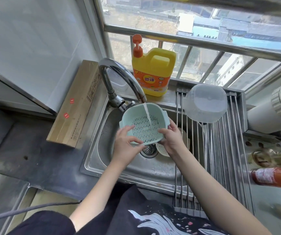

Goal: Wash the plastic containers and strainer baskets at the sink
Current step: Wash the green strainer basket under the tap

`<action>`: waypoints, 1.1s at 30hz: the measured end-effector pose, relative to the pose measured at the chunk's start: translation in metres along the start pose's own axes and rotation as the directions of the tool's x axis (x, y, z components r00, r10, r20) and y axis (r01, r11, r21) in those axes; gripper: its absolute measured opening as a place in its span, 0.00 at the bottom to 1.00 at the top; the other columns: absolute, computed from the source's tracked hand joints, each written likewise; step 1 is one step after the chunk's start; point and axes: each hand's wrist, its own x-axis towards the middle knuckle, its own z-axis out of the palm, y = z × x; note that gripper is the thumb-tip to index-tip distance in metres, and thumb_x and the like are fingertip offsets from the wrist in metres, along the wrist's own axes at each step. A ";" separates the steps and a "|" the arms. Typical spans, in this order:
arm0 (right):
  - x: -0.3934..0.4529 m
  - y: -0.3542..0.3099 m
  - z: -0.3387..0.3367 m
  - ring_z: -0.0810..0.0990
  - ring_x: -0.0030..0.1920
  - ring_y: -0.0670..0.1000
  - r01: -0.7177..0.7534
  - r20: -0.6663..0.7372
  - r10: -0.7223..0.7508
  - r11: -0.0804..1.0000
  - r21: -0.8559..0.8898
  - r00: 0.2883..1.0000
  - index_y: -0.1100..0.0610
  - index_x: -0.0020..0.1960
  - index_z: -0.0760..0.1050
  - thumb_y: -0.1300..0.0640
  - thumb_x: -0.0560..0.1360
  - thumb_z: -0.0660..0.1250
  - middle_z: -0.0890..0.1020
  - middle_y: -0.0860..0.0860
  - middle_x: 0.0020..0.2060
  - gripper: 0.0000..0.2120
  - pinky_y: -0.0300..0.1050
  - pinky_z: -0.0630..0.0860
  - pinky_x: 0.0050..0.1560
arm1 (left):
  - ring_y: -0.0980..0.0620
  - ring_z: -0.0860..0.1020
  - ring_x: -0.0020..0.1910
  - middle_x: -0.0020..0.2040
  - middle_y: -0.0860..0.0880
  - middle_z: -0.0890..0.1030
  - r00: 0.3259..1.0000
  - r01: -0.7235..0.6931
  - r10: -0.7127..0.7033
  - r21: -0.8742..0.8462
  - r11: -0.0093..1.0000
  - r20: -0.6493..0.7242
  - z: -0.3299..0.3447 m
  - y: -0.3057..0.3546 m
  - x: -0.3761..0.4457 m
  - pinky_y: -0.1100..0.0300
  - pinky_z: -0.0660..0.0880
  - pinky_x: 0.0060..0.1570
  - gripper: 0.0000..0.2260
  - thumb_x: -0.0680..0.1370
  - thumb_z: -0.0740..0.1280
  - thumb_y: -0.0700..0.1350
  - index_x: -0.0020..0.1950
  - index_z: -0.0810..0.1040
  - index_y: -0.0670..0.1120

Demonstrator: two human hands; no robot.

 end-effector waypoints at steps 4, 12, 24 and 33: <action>-0.005 0.001 -0.005 0.81 0.43 0.50 0.082 -0.033 -0.078 0.985 0.153 0.996 0.60 0.59 0.75 0.81 0.70 0.55 0.82 0.54 0.44 0.25 0.46 0.80 0.40 | 0.53 0.66 0.65 0.66 0.50 0.67 0.959 0.263 -0.284 -0.385 0.884 0.003 -0.018 0.000 0.003 0.55 0.66 0.66 0.20 0.70 0.74 0.42 0.60 0.75 0.51; -0.001 -0.002 -0.020 0.79 0.48 0.52 0.028 0.109 -0.063 0.955 0.294 0.992 0.55 0.55 0.77 0.78 0.72 0.54 0.84 0.51 0.44 0.25 0.51 0.78 0.48 | 0.42 0.80 0.54 0.59 0.41 0.78 0.720 0.694 -0.409 -0.561 0.452 0.561 -0.007 0.000 0.029 0.49 0.82 0.44 0.22 0.75 0.65 0.33 0.69 0.67 0.41; -0.011 0.032 -0.017 0.53 0.76 0.53 0.313 0.398 -0.188 -0.364 -0.877 0.898 0.57 0.77 0.53 0.63 0.71 0.59 0.60 0.54 0.75 0.35 0.65 0.36 0.72 | 0.43 0.77 0.54 0.60 0.42 0.75 0.805 0.592 -0.440 -0.588 0.552 0.397 0.011 0.015 0.038 0.55 0.81 0.39 0.25 0.73 0.59 0.25 0.65 0.66 0.44; -0.003 0.021 -0.036 0.54 0.76 0.46 0.398 0.483 -0.087 -0.452 -0.799 0.871 0.48 0.75 0.60 0.60 0.72 0.59 0.64 0.44 0.74 0.31 0.62 0.27 0.69 | 0.46 0.77 0.52 0.58 0.46 0.76 0.785 0.611 -0.509 -0.581 0.538 0.354 0.021 0.014 0.037 0.53 0.80 0.37 0.19 0.77 0.59 0.31 0.65 0.67 0.46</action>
